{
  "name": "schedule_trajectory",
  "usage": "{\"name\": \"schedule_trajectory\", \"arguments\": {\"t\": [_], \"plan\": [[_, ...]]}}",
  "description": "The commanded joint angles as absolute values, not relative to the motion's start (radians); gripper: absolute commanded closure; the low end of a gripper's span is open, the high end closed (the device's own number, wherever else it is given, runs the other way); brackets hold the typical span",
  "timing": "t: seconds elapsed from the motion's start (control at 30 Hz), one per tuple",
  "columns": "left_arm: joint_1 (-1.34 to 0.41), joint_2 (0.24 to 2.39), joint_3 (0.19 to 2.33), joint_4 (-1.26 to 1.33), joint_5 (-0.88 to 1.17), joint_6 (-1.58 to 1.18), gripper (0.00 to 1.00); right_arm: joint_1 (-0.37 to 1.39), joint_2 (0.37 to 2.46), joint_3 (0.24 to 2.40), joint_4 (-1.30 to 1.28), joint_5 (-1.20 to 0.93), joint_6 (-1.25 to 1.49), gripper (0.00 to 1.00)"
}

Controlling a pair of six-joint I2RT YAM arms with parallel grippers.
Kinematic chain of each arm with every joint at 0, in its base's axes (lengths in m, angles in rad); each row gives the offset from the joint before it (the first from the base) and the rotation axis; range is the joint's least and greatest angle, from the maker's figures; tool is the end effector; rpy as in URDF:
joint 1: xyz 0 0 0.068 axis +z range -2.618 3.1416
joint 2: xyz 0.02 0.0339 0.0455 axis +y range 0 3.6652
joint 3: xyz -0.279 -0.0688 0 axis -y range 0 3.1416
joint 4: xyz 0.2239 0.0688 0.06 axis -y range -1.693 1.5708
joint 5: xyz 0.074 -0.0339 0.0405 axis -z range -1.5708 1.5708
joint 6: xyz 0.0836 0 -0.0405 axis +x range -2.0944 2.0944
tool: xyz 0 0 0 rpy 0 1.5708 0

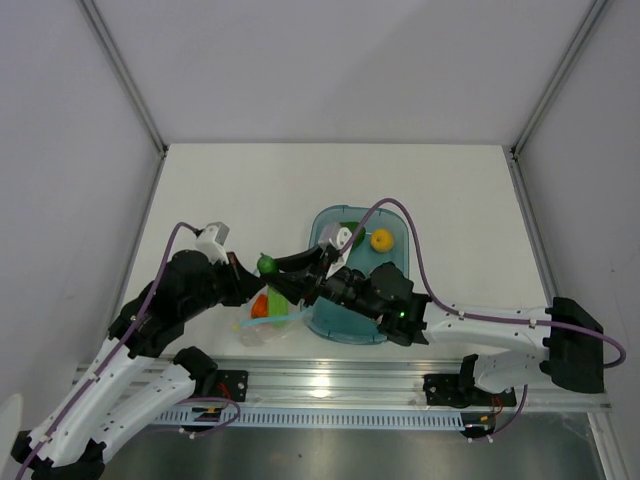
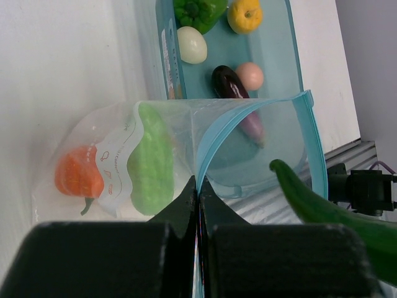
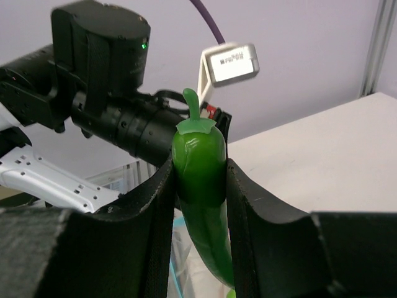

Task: Place the food in the zip-top bag and seal the zipper
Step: Place the fake vegetable in the zipper food storage bag.

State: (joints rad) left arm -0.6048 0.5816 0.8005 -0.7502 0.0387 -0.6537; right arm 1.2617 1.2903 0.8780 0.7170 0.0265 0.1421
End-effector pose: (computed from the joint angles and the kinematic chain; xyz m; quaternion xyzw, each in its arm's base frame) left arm 0.1036 -0.0756 0.2941 -0.0116 0.8678 -0.3058 0.3916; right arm 0.1001 0.3063 0.3941 -0.3051 0.5069 0.5145 0.6207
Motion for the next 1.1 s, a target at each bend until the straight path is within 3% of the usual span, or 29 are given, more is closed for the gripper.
{"name": "schedule_trajectory", "arguments": {"t": [0.0, 0.07, 0.17, 0.2, 0.27, 0.33, 0.4, 0.57, 0.67, 0.93, 1.07], "plan": [[-0.606, 0.575, 0.845, -0.736, 0.054, -0.64, 1.0, 1.262, 1.299, 0.832, 0.871, 0.043, 0.172, 0.93], [-0.606, 0.577, 0.845, -0.736, 0.052, -0.637, 0.99, 1.261, 1.301, 0.813, 0.888, 0.057, 0.184, 0.88], [-0.606, 0.574, 0.841, -0.738, 0.045, -0.638, 0.99, 1.255, 1.308, 0.792, 0.893, 0.057, 0.209, 0.66], [-0.607, 0.572, 0.839, -0.739, 0.044, -0.638, 1.0, 1.249, 1.308, 0.792, 0.887, 0.055, 0.215, 0.51], [-0.607, 0.568, 0.838, -0.739, 0.044, -0.638, 0.99, 1.249, 1.312, 0.795, 0.871, 0.046, 0.219, 0.38], [-0.606, 0.563, 0.841, -0.745, 0.034, -0.64, 0.99, 1.247, 1.313, 0.799, 0.859, 0.048, 0.222, 0.16], [-0.606, 0.552, 0.845, -0.75, 0.02, -0.641, 0.99, 1.247, 1.31, 0.799, 0.854, 0.054, 0.225, 0.07], [-0.604, 0.541, 0.848, -0.761, 0.006, -0.643, 0.99, 1.247, 1.275, 0.805, 0.81, 0.07, 0.219, 0.04], [-0.606, 0.537, 0.859, -0.784, -0.026, -0.643, 1.0, 1.249, 1.22, 0.821, 0.723, 0.188, 0.225, 0.04], [-0.606, 0.494, 0.91, -0.828, -0.139, -0.626, 1.0, 1.224, 1.054, 0.919, 0.182, 0.567, 0.35, 0.04], [-0.606, 0.491, 0.91, -0.836, -0.143, -0.623, 0.99, 1.117, 0.991, 0.939, -0.079, 0.581, 0.457, 0.07]]}}
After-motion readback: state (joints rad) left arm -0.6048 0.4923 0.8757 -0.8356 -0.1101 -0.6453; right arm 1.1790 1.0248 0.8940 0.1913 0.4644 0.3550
